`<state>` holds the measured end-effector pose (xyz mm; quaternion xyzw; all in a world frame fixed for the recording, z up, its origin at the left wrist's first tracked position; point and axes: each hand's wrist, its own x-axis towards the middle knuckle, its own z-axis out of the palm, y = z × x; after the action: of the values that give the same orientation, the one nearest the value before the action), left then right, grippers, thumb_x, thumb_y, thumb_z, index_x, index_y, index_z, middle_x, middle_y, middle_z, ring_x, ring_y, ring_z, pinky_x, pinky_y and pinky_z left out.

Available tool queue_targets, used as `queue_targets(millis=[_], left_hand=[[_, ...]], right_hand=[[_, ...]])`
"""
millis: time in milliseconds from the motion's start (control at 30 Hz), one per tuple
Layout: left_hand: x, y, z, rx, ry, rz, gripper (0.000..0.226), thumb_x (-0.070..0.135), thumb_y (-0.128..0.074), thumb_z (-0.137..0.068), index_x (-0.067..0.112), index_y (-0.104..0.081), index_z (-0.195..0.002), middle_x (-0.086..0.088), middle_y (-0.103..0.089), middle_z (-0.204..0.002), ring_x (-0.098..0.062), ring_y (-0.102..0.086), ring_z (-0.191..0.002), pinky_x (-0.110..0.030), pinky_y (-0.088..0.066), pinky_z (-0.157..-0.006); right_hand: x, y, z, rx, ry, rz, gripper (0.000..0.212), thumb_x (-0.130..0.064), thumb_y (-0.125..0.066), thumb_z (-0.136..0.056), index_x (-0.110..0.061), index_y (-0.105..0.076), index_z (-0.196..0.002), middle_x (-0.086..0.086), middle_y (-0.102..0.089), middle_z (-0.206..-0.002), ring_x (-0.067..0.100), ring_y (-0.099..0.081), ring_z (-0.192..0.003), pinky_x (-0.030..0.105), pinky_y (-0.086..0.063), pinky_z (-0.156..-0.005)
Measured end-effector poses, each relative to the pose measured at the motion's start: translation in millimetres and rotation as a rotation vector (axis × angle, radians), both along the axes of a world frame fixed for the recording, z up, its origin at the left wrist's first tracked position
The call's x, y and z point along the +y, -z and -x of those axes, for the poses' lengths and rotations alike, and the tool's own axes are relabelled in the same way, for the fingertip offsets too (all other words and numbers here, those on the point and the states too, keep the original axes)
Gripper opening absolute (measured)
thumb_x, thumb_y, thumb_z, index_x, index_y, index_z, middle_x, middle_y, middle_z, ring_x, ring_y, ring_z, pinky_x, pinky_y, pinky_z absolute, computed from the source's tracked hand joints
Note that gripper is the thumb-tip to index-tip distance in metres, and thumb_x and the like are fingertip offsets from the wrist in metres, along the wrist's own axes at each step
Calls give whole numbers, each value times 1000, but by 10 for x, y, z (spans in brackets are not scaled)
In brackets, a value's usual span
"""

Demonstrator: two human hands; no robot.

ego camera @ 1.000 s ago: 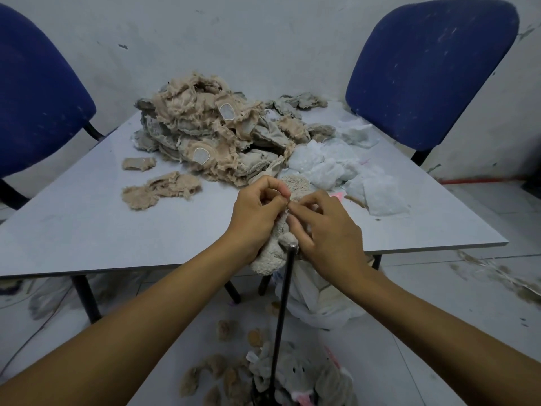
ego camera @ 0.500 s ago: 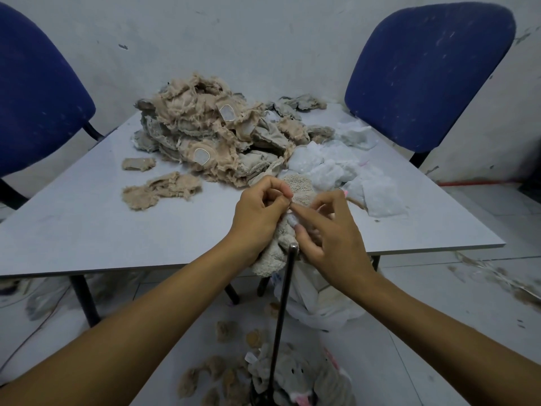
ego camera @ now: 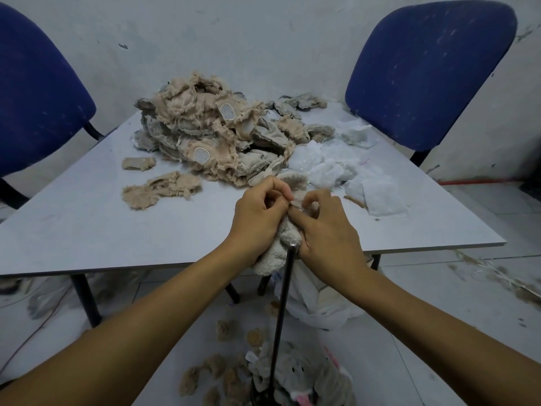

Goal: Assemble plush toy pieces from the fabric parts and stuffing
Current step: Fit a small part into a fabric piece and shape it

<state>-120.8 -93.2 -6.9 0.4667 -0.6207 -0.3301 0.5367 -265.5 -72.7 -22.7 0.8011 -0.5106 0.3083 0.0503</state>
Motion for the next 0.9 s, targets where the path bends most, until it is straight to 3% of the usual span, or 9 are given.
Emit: queue_targets(millis=[200,267,367,500,567,667,767,833,900], left_hand=[[16,-17,16,4,-28,-7,31,4,-55,-90,33,-62,-78,12,-58,-63,-12,-48,-56,-35,-39,-54],[5,-16,5,24,-30,-28,36,2,-53,-92,34,-60,-76,11,-55,-60,-14,-44,-52,-35,-36,-52],[32,-32,21,-25,-21,-29,33,1,-52,-93,29,-60,-78,5,-54,-62,-18,-45,-53,-35,-36,-52],[126,-77,42,-313,47,139,22,2,-53,-92,23,-61,-89,2,-59,-73,-5,-53,-64,-17,-41,-61],[146,-142,75,-491,45,263,20,5,-53,-91,22,-63,-97,10,-56,-79,3,-52,-74,-10,-36,-67],[31,-298,10,-517,-97,175,17,17,-58,-92,23,-60,-108,7,-49,-96,-9,-48,-97,-23,-40,-83],[-66,-311,-133,-663,-97,-188,46,46,-67,-85,37,-48,-125,-1,-32,-123,-24,-33,-122,-38,-34,-103],[-29,-245,-125,-726,-56,-277,66,57,-68,-80,44,-34,-136,-4,-30,-136,-28,-32,-128,-40,-29,-100],[-10,-185,-49,-712,-69,-236,72,62,-65,-79,49,-27,-137,-5,-35,-142,-28,-33,-131,-42,-24,-94]], right_hand=[[64,6,68,-236,-102,-31,49,-7,-51,-79,-15,-63,-127,2,-63,-123,21,-61,-104,37,-55,-74],[65,-20,54,-215,-80,-38,46,-2,-55,-81,-15,-66,-124,5,-59,-126,22,-55,-112,39,-53,-81],[22,-103,7,-73,6,-81,33,-4,-57,-86,-20,-70,-112,8,-38,-116,26,-42,-106,38,-47,-75],[-44,-218,-17,112,2,-256,13,-14,-57,-86,-25,-56,-94,1,-26,-101,25,-34,-97,33,-36,-67],[-122,-294,4,178,4,-362,21,-14,-58,-83,-28,-49,-95,3,-29,-104,27,-35,-99,29,-29,-66],[-109,-329,72,0,-101,-335,42,-1,-55,-81,-27,-66,-112,4,-33,-101,20,-38,-91,19,-29,-64],[-12,-273,161,-323,-70,-220,41,8,-54,-84,-22,-75,-103,3,-48,-100,15,-48,-91,15,-38,-72],[-36,-236,246,-337,93,-204,29,-2,-55,-88,-27,-66,-97,-1,-52,-103,15,-53,-96,26,-41,-75],[-91,-265,327,-223,242,-327,21,-26,-56,-93,-31,-52,-114,-1,-58,-108,19,-58,-97,35,-48,-76]])
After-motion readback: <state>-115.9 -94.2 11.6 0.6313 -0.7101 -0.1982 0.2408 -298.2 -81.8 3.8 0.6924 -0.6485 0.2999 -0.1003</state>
